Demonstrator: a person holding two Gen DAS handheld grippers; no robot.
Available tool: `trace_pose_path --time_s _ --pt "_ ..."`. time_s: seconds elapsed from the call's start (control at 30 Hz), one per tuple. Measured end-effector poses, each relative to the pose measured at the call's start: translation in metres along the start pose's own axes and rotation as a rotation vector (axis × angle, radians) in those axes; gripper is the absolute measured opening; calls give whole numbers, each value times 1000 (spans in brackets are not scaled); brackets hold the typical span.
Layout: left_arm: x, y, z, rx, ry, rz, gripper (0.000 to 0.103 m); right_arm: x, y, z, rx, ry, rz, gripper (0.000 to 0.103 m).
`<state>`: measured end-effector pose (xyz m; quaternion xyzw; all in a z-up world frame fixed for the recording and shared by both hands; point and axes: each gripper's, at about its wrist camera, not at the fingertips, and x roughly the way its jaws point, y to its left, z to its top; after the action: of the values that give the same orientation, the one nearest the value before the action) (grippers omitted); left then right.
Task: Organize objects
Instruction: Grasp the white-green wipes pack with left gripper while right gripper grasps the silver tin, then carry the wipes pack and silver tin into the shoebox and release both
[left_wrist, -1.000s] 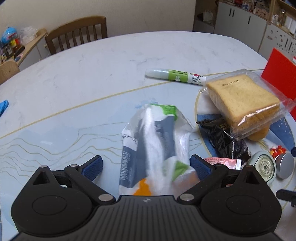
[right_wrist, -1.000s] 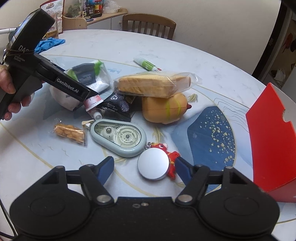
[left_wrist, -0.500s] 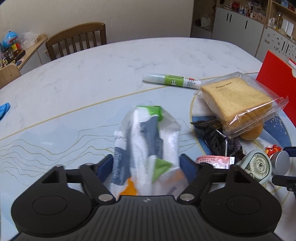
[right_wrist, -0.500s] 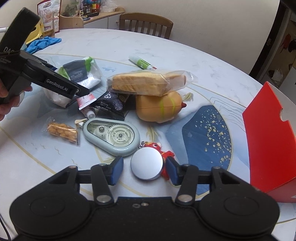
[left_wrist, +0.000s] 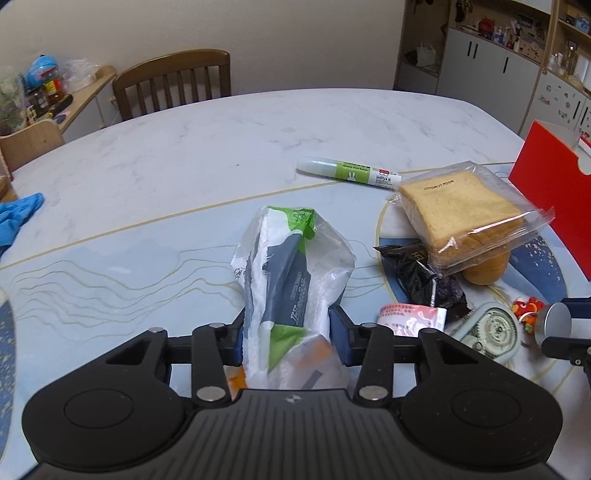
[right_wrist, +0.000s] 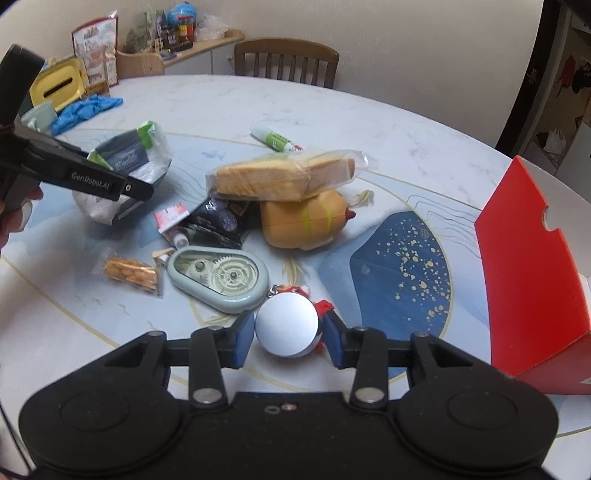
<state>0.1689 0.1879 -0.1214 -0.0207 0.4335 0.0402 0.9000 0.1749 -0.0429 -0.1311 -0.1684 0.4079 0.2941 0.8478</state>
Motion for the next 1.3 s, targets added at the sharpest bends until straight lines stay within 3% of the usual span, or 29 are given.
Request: trace_pose_path --time_s 0.27,0.57,0.93,1.3 --pt "-42 -16 1 -4 -2 28 43 -37 -12 2 19 -53 52 40" --pt "-81 -60 12 25 -12 24 43 -88 -45 4 24 -119 62 40" --pt "-106 -145 36 105 -35 -20 43 -125 -102 1 58 -165 42 40" --pt "-99 -240 67 186 -62 -121 43 -140 -180 -17 138 -194 -12 40"
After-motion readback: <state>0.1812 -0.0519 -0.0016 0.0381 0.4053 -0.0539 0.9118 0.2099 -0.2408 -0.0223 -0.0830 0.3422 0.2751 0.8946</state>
